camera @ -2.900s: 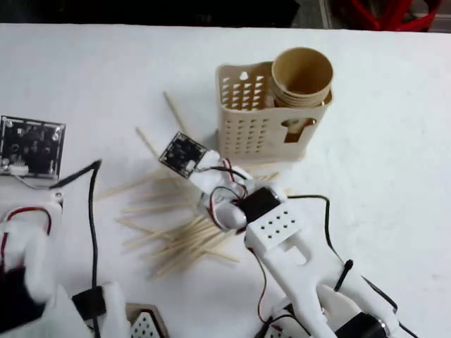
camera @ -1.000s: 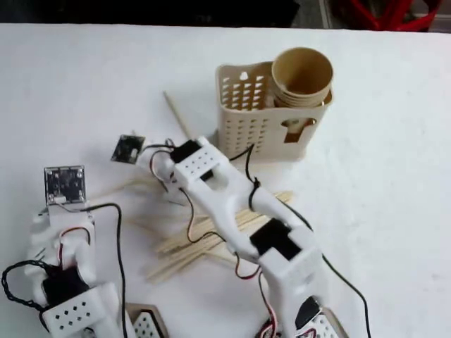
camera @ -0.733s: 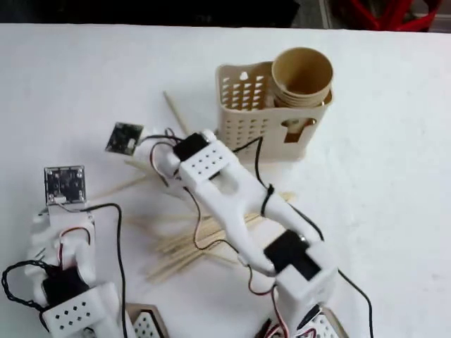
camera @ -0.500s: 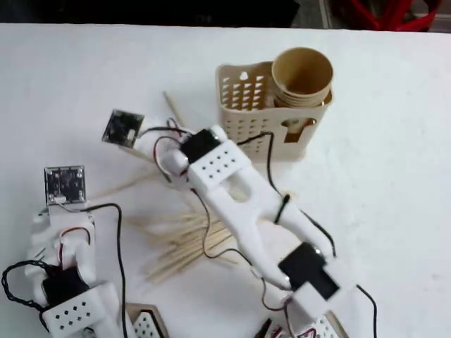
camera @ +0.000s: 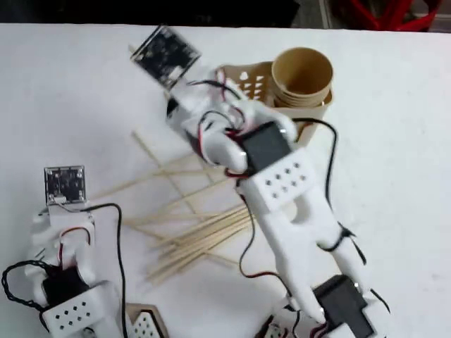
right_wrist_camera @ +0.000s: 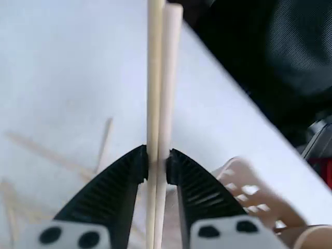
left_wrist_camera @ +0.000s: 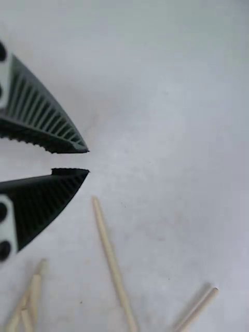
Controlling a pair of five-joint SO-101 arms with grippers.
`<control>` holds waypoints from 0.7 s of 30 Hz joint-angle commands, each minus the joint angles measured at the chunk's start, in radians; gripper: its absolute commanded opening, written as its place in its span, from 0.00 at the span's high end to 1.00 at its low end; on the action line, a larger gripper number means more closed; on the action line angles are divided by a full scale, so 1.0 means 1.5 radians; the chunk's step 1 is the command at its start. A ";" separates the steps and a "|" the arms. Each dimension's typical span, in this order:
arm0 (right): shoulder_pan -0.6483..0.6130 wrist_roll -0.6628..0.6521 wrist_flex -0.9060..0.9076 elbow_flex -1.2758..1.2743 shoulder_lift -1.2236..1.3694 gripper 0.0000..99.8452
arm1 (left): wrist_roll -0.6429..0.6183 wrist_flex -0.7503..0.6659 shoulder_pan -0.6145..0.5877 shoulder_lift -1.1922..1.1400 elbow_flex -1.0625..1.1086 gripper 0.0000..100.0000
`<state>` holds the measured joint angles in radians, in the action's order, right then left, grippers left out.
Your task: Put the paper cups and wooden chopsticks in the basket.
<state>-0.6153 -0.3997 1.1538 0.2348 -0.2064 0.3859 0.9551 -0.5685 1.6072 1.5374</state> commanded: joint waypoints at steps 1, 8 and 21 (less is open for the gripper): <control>0.020 0.008 -0.001 0.101 -0.034 0.98 | 0.017 -0.004 -0.006 0.009 -0.001 0.93; 0.077 0.008 -0.132 0.133 -0.033 0.98 | 0.032 -0.005 -0.004 0.009 0.007 0.93; 0.148 0.009 -0.415 -0.150 -0.034 0.98 | 0.032 -0.005 -0.003 0.009 0.008 0.93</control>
<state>-0.4173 -0.3982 0.6229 0.0675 -0.2156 0.4212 0.9551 -0.5685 1.6072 1.5558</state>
